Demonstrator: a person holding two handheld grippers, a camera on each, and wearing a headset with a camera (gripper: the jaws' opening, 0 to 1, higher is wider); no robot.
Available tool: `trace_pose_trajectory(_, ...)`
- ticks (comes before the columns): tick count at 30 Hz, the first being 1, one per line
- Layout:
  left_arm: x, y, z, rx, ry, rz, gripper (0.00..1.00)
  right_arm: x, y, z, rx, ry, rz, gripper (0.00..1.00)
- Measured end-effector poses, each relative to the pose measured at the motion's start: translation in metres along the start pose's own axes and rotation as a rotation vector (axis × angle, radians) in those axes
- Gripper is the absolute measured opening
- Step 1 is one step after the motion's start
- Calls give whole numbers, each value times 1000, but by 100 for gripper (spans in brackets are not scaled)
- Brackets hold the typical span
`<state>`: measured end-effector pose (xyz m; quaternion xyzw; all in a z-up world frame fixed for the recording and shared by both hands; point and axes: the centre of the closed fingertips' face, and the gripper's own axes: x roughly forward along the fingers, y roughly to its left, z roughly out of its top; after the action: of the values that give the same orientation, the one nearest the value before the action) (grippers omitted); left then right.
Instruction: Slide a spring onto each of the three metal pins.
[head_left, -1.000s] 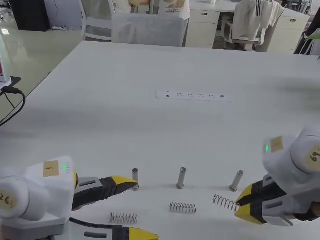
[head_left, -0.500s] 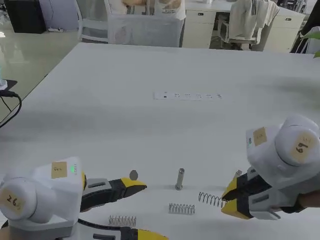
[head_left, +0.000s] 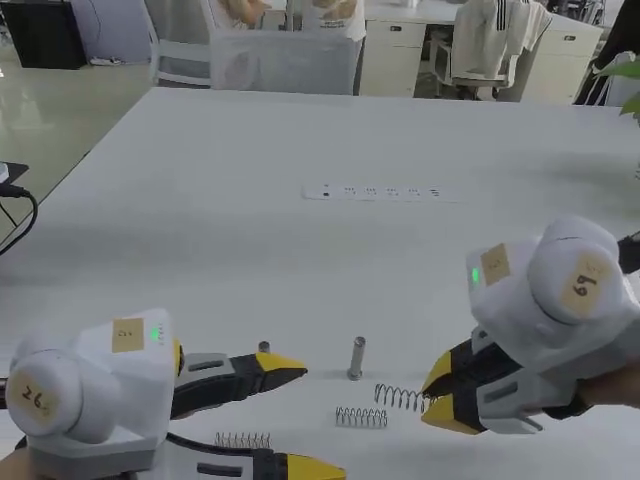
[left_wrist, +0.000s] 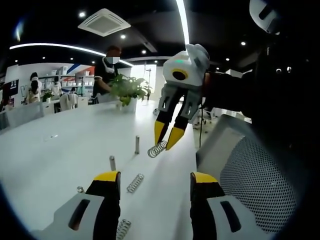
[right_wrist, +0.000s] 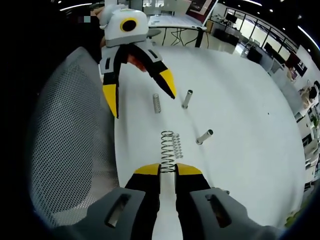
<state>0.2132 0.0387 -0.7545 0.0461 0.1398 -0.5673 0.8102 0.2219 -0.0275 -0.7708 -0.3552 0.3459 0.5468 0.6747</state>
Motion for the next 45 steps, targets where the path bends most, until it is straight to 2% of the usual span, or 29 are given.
trace_pose_trajectory(11,6,-4,3,15,-2,-20,46,2,10,12,-53,-13,38,8)
trace_pose_trajectory(17,9,-8,4,31,2,-38,40,4,13,16,-82,-17,49,8)
trace_pose_trajectory(21,10,-10,6,35,-4,-54,31,6,15,19,-102,-17,55,8)
trace_pose_trajectory(28,12,-12,8,43,-9,-68,26,8,17,24,-128,-25,63,8)
trace_pose_trajectory(35,15,-15,7,45,-1,-91,15,9,19,25,-152,-27,69,8)
trace_pose_trajectory(38,16,-15,8,42,-6,-89,16,10,20,25,-161,-27,71,8)
trace_pose_trajectory(45,16,-15,7,41,-3,-97,10,11,24,28,-186,-37,82,8)
